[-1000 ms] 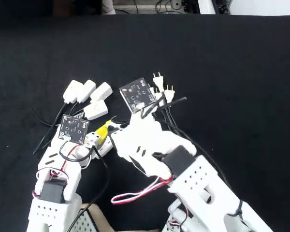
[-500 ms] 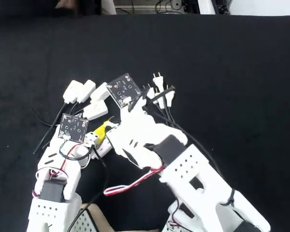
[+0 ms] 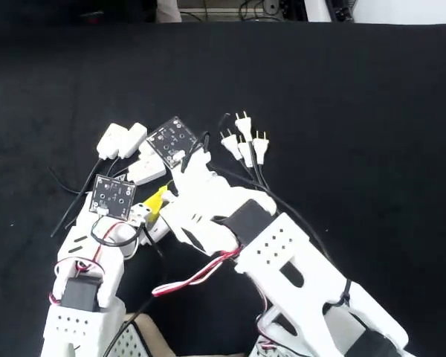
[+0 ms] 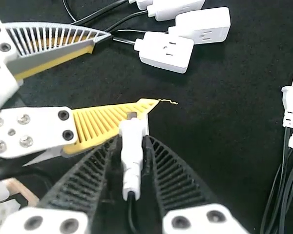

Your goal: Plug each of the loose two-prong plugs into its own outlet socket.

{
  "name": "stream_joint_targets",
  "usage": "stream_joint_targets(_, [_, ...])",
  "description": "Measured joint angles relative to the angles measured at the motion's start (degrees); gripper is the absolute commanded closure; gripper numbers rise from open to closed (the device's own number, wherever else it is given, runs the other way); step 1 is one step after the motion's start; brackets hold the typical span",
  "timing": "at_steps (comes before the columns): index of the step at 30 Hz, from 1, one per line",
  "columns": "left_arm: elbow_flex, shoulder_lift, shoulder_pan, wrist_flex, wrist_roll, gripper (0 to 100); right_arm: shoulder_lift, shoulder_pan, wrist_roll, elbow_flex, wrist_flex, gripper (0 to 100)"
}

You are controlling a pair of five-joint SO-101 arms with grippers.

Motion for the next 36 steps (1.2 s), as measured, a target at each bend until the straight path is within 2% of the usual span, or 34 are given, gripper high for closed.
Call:
stream_joint_targets(6, [0.0, -0.09, -2.55, 1.05, 0.0, 71, 2.55, 2.9, 0.09, -1.93, 3.69, 98.7])
stream_joint_targets(10, [-1.67, -0.44, -10.81, 6.95, -3.52, 71, 5.54, 3.52, 0.18, -5.89, 10.37, 98.7])
stream_joint_targets(16, [-4.22, -0.44, -22.42, 20.13, -13.01, 71, 18.55, 2.46, 0.18, -12.13, 12.22, 98.7])
stream_joint_targets(25, [-4.13, -0.44, -34.2, 26.64, -14.42, 71, 34.37, 0.26, 7.65, -22.15, 12.22, 98.7])
stream_joint_targets(31, [-1.58, -0.53, -36.57, 26.55, -14.42, 71, 35.34, 0.26, 12.4, -24.88, 12.22, 98.7])
stream_joint_targets(36, [-1.14, -0.53, -37.01, 26.55, -14.42, 71, 36.84, 0.26, 13.54, -24.88, 8.7, 98.7])
